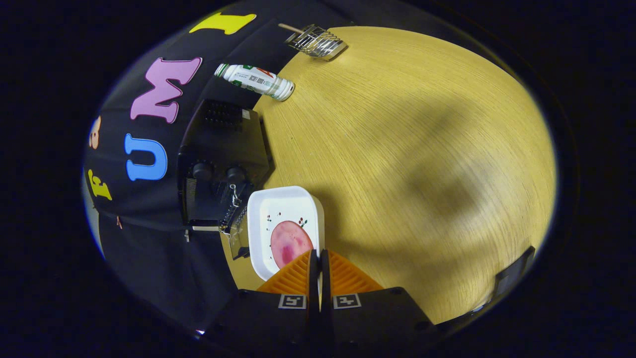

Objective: Open the toaster oven, put the food inside, and close the toaster oven door.

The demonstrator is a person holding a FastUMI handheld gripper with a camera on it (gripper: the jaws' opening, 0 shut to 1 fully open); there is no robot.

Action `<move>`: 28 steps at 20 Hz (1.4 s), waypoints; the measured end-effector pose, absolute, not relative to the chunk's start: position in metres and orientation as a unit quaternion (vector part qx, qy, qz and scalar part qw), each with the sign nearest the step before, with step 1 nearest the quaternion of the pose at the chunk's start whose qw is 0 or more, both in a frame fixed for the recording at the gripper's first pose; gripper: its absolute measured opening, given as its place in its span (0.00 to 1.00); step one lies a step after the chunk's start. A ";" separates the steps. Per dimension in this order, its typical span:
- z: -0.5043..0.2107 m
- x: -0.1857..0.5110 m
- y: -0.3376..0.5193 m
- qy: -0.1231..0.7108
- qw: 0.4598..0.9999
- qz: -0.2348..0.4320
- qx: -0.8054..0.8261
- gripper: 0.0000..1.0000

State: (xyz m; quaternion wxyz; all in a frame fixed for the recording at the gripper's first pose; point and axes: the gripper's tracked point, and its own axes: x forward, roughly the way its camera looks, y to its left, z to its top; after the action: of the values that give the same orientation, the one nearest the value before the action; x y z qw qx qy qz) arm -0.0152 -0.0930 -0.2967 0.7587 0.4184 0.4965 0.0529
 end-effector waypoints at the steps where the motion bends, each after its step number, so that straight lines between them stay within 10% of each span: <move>1: -0.290 -0.017 -0.090 0.491 0.759 0.056 0.424 0.05; 28: -0.207 -0.022 0.102 0.433 0.777 0.112 0.444 0.05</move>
State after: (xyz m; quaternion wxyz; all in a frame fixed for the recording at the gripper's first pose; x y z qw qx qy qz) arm -0.0219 0.1018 -0.2074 0.7767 0.4440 0.4325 0.1121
